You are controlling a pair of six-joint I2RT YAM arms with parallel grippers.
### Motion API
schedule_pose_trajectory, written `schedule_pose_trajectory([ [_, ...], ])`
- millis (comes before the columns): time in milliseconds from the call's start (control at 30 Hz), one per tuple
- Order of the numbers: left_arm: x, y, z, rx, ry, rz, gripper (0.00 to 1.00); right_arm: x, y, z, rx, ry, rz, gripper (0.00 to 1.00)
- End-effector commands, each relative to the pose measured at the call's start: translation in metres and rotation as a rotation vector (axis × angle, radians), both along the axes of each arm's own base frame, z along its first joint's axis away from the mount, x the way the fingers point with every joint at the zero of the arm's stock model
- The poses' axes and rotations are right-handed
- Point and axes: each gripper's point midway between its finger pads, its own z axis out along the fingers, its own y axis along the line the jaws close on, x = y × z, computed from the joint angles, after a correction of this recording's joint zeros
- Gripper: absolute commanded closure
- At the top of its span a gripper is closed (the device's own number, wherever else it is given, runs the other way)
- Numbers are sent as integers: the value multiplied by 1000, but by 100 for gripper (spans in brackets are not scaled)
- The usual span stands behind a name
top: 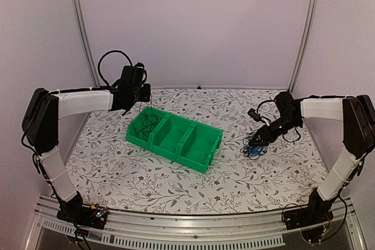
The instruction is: Untangle the cables
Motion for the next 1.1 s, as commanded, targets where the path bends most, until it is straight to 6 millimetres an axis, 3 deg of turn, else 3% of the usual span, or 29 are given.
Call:
schedule_pose_trajectory([
  [0,-28,-3,-3,9,-65,-2,100,-7,-3,4,-16,-38,11,51],
  [133,-51,-8,-18,12,-60,-11,100,-9,-3,4,-16,-38,14,51],
  [267,-63,-28,-27,-9,-19,-60,100,-4,-2,6,-12,-46,15,51],
  [467,-81,-27,-93,23,280,18,100,-1,-1,6,-11,-47,13,51],
  [567,-92,-27,-117,24,378,56,100,-2,-1,6,-10,-47,15,51],
  [933,-76,-23,-141,26,443,76,100,-7,-3,7,-13,-43,15,51],
  [1067,-66,-23,-131,4,435,62,100,-3,-4,24,-14,-72,23,51],
])
